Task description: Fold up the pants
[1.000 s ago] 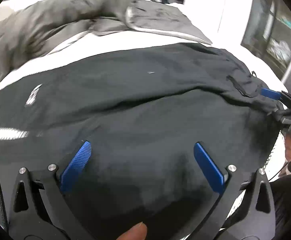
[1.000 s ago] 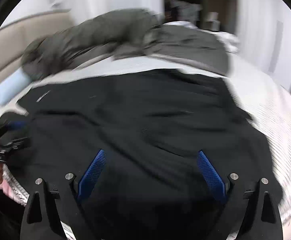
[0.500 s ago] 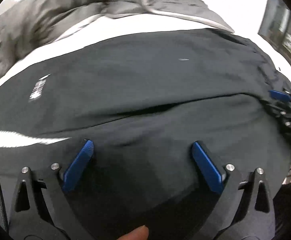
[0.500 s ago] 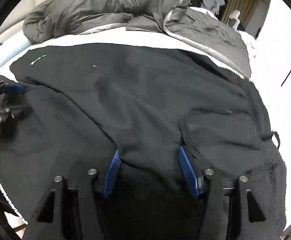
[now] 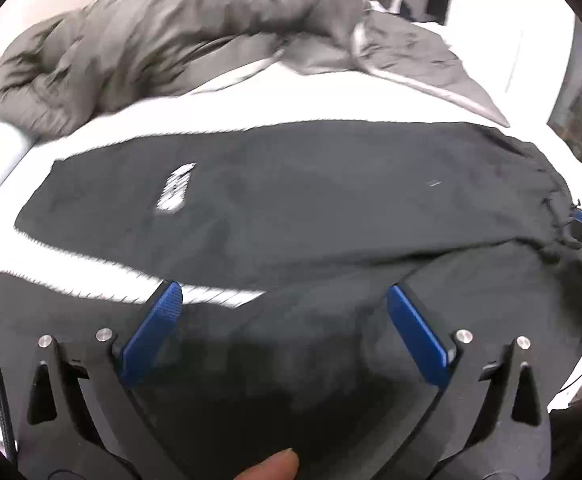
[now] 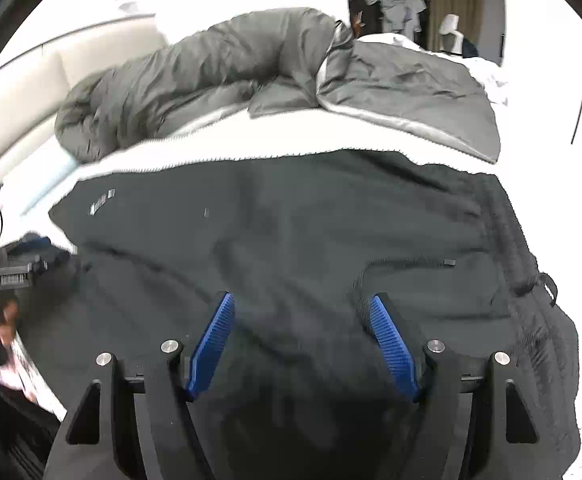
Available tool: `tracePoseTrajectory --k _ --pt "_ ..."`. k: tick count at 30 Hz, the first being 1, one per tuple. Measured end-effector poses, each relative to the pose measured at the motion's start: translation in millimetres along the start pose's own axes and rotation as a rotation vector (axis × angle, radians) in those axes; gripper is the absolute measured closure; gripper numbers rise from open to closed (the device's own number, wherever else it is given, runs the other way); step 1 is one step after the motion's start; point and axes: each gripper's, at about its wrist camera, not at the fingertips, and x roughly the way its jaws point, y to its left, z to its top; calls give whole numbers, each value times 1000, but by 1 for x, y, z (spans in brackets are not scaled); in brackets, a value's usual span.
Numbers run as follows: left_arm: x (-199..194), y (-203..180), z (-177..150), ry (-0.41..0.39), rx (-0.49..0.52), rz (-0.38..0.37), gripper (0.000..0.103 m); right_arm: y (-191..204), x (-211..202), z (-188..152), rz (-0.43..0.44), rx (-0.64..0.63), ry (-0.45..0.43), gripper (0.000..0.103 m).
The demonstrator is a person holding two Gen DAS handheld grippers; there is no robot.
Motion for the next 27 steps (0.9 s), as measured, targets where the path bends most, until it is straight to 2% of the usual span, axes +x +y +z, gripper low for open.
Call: tracePoseTrajectory --k 5,8,11,13,15,17,18,20,22,25,27 --pt "32 -55 31 30 77 -45 1 -6 27 24 -15 68 33 31" --pt "53 -91 47 60 119 -68 1 -2 49 42 -26 54 77 31" --pt "79 -123 48 86 239 5 1 16 81 55 -30 -67 136 31" --pt "95 -130 45 138 270 28 1 26 103 50 -42 -136 200 31" --pt "103 -122 44 177 229 -14 0 22 120 42 -70 -157 261 31" --pt "107 -102 44 206 163 -26 0 0 115 41 -67 -122 270 29" --pt "107 -90 42 213 132 -16 0 -9 112 42 -93 -114 269 22" --pt "106 -70 39 217 96 -4 0 -42 101 40 -236 -93 254 19" --pt "103 -54 37 213 75 3 0 -80 99 35 -419 -50 268 19" --pt "95 -42 35 208 59 -2 0 -117 89 34 -382 95 245 18" --pt "86 -44 40 200 69 20 1 -113 82 40 -389 85 224 18"
